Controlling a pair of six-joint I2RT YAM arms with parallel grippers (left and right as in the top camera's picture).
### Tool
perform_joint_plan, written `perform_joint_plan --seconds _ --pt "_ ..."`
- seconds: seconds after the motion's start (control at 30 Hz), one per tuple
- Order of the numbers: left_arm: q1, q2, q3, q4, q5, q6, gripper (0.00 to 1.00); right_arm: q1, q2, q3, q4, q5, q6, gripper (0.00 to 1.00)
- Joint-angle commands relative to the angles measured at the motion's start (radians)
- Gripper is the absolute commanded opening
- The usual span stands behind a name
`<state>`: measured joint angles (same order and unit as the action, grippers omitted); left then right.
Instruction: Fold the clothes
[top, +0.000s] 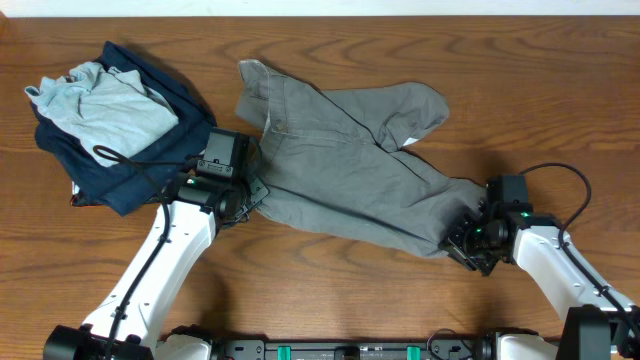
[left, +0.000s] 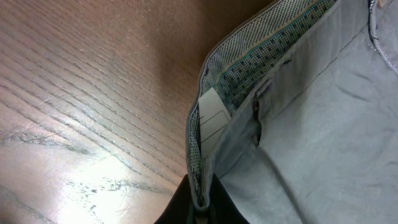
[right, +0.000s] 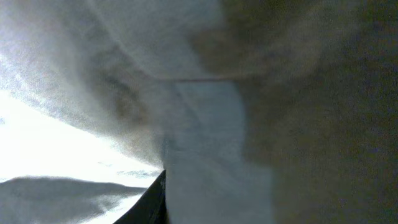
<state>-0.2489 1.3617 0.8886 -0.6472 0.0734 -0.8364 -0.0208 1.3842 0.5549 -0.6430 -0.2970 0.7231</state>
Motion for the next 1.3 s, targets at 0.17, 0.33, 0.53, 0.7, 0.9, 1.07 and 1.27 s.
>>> perform_joint_plan --seconds 0.17,0.33,0.53,0.7,0.9,1.07,1.27 --pt "0.003 0.006 -0.008 -0.004 -0.014 0.014 0.06 -0.046 -0.031 0.026 -0.006 0.162 -0.067 0.18" --pt "0.003 0.006 -0.008 -0.004 -0.014 0.014 0.06 -0.039 -0.030 0.025 -0.011 0.163 -0.067 0.27" --pt "0.003 0.006 -0.008 -0.005 -0.014 0.014 0.06 0.004 -0.026 0.014 -0.008 0.159 -0.066 0.42" --pt "0.003 0.006 -0.008 -0.005 -0.014 0.014 0.06 0.047 -0.011 -0.001 0.028 0.159 -0.044 0.44" --pt "0.003 0.006 -0.008 -0.005 -0.014 0.018 0.06 0.055 -0.008 -0.002 0.035 0.188 -0.039 0.26" --pt "0.003 0.006 -0.008 -0.005 -0.014 0.018 0.06 0.054 -0.008 -0.002 0.071 0.203 -0.051 0.01" --pt "0.004 -0.016 0.019 -0.003 -0.014 0.167 0.06 0.047 -0.071 0.105 0.013 0.203 -0.144 0.01"
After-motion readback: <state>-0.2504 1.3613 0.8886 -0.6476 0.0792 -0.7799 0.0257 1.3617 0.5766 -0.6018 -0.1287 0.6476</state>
